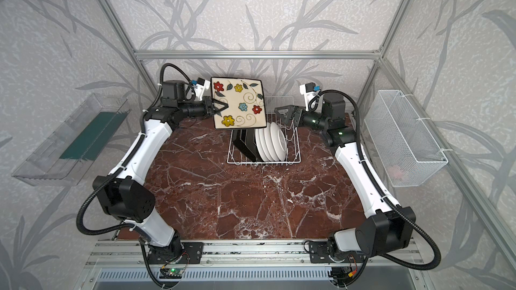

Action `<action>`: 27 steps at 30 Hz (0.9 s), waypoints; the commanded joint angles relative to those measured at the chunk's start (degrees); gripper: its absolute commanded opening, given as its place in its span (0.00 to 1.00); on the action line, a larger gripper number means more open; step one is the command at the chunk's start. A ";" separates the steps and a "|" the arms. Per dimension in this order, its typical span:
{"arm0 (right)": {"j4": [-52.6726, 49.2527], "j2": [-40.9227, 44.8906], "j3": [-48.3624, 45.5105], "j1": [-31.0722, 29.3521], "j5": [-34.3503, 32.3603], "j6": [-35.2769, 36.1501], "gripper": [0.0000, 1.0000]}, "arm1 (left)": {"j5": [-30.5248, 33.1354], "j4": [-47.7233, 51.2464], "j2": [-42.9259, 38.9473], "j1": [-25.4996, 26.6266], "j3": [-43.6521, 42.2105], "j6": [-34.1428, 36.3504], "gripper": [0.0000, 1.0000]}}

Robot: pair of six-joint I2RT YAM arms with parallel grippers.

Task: Unload the plates from the dish rack
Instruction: 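Carry the flower plate away with the left gripper while the right gripper releases it, then lower the flower plate with the left gripper onto the table beside the rack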

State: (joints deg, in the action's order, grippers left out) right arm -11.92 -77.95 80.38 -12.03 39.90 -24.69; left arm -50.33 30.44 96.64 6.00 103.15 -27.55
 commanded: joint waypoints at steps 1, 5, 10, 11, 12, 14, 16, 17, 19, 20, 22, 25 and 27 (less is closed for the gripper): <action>-6.45 4.05 -1.58 -0.51 -3.53 9.25 0.99 | -1.73 2.40 -5.86 -1.46 8.72 8.10 0.00; -6.70 6.48 -3.79 -3.08 -6.32 13.71 0.99 | 2.22 10.65 -4.91 -2.80 14.17 12.88 0.00; -8.24 6.59 -4.42 -9.22 -12.48 20.43 0.99 | 9.13 19.78 -3.29 -5.15 21.16 18.35 0.00; -8.06 6.59 -4.55 -10.41 -12.94 21.24 0.99 | 9.37 20.14 -3.30 -5.90 21.31 18.37 0.00; -7.71 6.43 -4.77 -11.54 -13.49 21.88 0.99 | 9.93 20.12 -3.60 -6.81 21.05 18.19 0.00; -7.22 6.16 -4.89 -13.40 -14.20 22.91 0.99 | 12.98 21.57 -3.65 -7.78 21.27 19.38 0.00; -6.62 5.80 -5.05 -14.65 -14.93 23.43 0.99 | 16.51 24.39 -3.24 -8.34 22.29 21.97 0.00; -6.47 5.50 -4.92 -14.94 -15.05 23.46 0.99 | 18.11 25.71 -3.06 -8.52 22.66 23.01 0.00; -6.49 4.97 -4.60 -15.25 -15.44 23.46 0.99 | 21.39 28.06 -2.79 -8.68 22.83 25.01 0.00; -6.47 4.86 -4.53 -15.33 -15.62 23.46 0.99 | 22.61 28.94 -2.79 -8.73 22.69 25.76 0.00; -6.45 4.74 -4.28 -15.47 -16.10 23.63 0.99 | 25.69 29.59 -3.11 -8.81 21.56 26.79 0.00; -6.48 4.58 -4.20 -15.57 -16.23 23.63 0.99 | 27.67 28.53 -4.00 -8.81 18.92 26.97 0.00; -6.53 4.35 -4.23 -15.57 -16.34 23.68 0.99 | 28.53 28.03 -4.16 -8.88 17.67 27.10 0.00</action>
State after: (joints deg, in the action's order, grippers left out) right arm -18.74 -73.28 75.57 -27.24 24.40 -1.83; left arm -22.06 65.67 96.18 -3.01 120.27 -2.70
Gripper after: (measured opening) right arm 0.991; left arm 0.164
